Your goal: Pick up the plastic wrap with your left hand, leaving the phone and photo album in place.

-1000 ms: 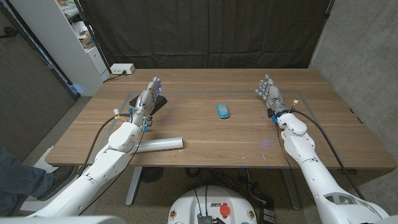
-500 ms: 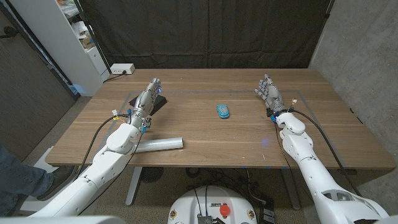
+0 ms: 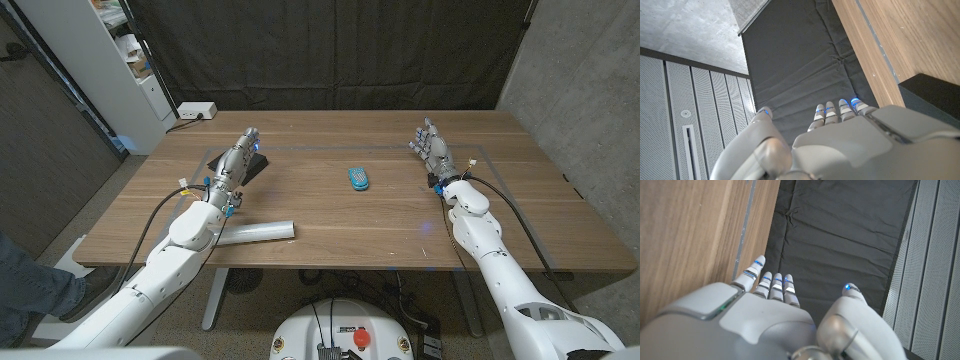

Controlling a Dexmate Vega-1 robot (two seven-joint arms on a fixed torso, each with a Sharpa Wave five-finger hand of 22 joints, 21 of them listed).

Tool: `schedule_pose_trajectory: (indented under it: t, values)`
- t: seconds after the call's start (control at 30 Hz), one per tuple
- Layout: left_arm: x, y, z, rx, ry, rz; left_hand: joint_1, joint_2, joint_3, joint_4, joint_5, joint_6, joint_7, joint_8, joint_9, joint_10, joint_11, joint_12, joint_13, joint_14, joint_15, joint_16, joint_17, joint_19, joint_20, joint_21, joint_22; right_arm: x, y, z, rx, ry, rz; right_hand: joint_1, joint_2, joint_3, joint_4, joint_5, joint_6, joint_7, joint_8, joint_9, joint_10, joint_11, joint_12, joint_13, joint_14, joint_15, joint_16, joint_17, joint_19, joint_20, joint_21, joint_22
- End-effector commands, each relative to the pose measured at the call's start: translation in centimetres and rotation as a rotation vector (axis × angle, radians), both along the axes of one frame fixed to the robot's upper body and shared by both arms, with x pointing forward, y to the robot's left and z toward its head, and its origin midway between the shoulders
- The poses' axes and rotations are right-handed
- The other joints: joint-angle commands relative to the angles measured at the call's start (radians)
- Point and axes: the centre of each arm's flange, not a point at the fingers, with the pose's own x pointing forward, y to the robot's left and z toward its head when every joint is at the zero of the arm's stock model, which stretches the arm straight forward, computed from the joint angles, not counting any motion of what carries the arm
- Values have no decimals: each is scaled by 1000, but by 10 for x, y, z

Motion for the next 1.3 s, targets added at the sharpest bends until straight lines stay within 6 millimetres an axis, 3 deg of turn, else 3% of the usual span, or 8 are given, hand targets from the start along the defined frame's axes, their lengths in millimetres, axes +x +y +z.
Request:
schedule_pose_trajectory:
  t: [0.03,0.9,1.3]
  values:
    - [-10,-4,-6,18,-5,-2,8,5,4,-6,-3,5,0,0,4,2,3,2,2,2,-1,3,4,-4,7,6,4,-10,-8,3,-25,-19,-11,0,6,-6,0,5,-1,0,-4,6,6,-1,5,3,8,2,7,0,-3,3,9,6]
    - [-45,-4,-15,61,-46,26,14,8,4,-14,-10,7,4,-3,4,1,9,0,-5,2,3,1,4,3,18,9,4,-23,-18,-11,-20,-29,-23,-2,7,-9,0,6,0,-2,-6,6,8,-2,4,3,12,1,7,0,0,4,10,6]
    - [-48,-3,-19,45,-77,23,17,10,5,-17,-13,11,4,-2,4,3,11,1,-7,2,5,1,4,0,22,8,4,-20,-19,-7,-23,-43,-22,-1,9,-10,0,8,2,-2,-6,6,10,-2,4,3,13,1,7,0,0,4,10,6]
